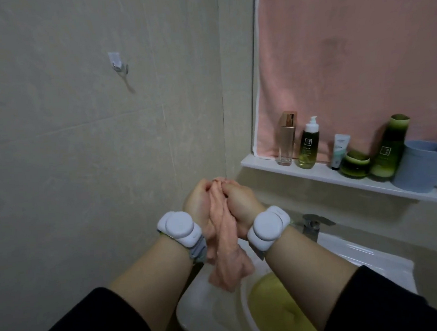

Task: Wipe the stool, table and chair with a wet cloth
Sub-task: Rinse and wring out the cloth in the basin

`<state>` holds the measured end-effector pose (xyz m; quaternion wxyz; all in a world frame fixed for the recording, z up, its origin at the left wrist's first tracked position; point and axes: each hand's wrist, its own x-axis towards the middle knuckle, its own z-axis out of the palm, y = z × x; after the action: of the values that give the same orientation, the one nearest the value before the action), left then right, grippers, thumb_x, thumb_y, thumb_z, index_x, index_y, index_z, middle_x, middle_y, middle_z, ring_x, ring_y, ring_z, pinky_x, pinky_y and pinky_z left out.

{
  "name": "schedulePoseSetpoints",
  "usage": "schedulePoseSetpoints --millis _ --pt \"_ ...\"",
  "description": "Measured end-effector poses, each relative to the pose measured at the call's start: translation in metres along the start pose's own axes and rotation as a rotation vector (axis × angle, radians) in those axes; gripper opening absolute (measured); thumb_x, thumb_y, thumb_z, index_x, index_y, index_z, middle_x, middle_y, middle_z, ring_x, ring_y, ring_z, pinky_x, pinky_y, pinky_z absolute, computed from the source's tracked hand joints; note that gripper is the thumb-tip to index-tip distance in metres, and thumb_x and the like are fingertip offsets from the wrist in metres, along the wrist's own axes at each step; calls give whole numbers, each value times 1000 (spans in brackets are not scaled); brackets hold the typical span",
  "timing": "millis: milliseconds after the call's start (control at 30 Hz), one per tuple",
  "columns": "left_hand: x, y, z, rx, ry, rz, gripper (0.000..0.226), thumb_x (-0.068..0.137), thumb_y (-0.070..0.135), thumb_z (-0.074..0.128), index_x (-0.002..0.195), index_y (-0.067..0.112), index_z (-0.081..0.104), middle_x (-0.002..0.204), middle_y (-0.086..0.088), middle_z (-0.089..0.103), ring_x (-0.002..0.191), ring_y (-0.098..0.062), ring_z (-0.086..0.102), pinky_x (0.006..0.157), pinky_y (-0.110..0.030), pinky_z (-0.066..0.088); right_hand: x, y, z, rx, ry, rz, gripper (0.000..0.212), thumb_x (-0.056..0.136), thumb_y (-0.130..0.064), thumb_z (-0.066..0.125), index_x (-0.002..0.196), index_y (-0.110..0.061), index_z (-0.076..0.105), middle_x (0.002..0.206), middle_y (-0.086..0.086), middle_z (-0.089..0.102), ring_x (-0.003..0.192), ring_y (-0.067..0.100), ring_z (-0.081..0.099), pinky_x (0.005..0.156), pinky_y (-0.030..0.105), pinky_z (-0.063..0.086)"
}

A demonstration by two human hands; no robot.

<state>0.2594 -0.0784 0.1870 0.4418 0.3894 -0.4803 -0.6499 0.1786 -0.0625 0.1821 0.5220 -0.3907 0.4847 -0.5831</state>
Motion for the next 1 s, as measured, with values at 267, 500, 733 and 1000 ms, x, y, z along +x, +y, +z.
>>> schedulePoseSetpoints --millis 267,500,733,1000 --pt "3 56 -37 642 166 363 36 96 14 38 68 11 61 72 -4 62 75 -23 50 52 -17 36 18 -32 21 -55 -103 -173 18 96 -6 46 81 -11 55 74 7 58 66 14 55 62 25 44" --pt "-12 137 -82 671 341 488 30 91 33 50 74 12 63 65 9 69 67 -14 61 57 -26 50 53 -98 64 -51 -186 -339 22 90 2 53 76 -15 55 71 3 56 59 9 54 58 19 44" --pt "-9 190 -98 781 433 711 19 87 11 54 98 22 44 64 2 46 58 -16 43 57 -26 36 69 -150 95 -93 -482 -445 37 82 20 42 79 -16 51 59 2 53 51 13 45 50 22 36" --pt "-3 250 -92 1198 660 995 32 84 1 44 96 16 70 102 -5 69 94 -23 60 72 -16 34 103 -205 137 -243 -234 -695 30 77 5 59 69 -22 69 59 -13 69 58 -1 64 58 16 50"
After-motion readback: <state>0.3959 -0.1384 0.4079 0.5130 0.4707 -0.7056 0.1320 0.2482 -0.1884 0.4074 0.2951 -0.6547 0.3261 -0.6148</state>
